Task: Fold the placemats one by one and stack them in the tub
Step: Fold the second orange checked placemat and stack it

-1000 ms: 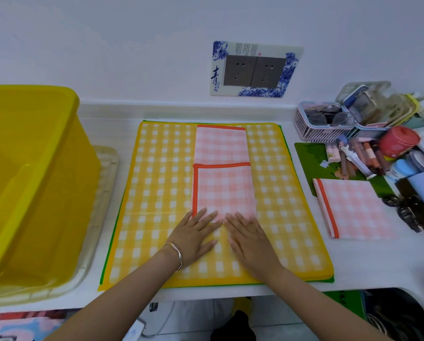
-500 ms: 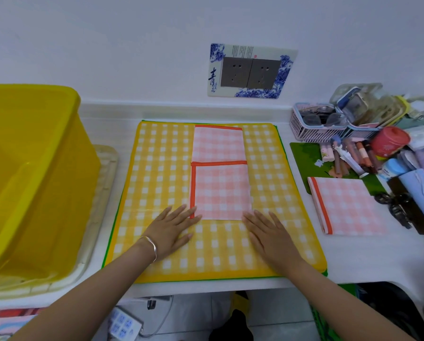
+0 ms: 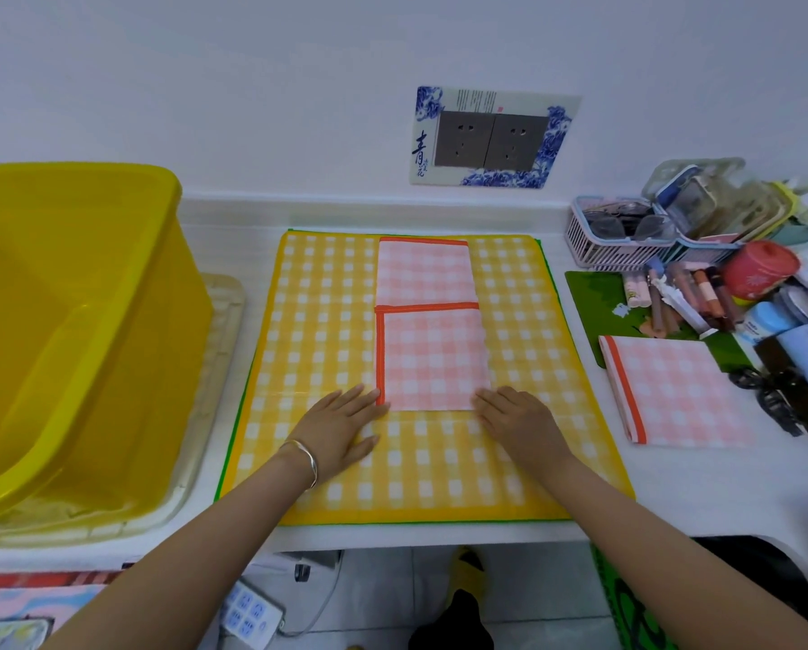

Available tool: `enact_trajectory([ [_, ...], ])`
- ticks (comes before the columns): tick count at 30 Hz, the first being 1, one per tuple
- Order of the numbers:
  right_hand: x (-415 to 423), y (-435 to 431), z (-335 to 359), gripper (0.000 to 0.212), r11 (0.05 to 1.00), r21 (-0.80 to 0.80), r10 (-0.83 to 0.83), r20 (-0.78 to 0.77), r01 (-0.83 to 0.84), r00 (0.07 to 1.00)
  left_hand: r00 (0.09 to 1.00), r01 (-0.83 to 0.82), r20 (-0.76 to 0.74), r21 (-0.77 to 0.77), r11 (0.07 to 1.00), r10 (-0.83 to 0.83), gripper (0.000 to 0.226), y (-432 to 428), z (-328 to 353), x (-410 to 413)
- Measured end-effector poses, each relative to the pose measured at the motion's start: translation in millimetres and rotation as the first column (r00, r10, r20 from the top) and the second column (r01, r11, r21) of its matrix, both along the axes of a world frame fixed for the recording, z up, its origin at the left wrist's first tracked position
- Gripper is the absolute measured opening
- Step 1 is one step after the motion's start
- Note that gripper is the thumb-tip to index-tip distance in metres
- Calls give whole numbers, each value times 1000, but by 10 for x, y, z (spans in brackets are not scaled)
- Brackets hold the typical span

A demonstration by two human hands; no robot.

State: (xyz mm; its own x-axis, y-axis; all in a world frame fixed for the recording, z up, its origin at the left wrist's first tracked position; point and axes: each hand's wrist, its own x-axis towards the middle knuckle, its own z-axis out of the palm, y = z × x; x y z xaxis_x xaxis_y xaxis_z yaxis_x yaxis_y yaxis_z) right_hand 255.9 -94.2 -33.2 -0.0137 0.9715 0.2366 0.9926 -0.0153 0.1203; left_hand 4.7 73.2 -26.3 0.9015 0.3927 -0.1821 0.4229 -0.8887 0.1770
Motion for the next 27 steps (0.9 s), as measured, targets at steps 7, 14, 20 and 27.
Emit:
enact_trajectory([
  [7, -51, 84, 135, 63, 998, 7, -63, -85, 63, 994, 998, -6, 70, 6, 1000, 6, 71, 27, -22, 30],
  [14, -110, -262, 239, 56, 995, 103, 31, -235, -7, 972, 993, 17, 118, 76, 997, -26, 67, 134, -22, 52],
  [20, -161, -479, 145, 32, 960, 204, 226, -151, -193, 962, 972, 192, 81, 268, 944, -221, 123, 84, -100, 171],
  [27, -94, -343, 173, 60, 973, -181, 99, -226, -142, 969, 922, 365, -37, 421, 831, -387, 125, -34, -244, 40],
])
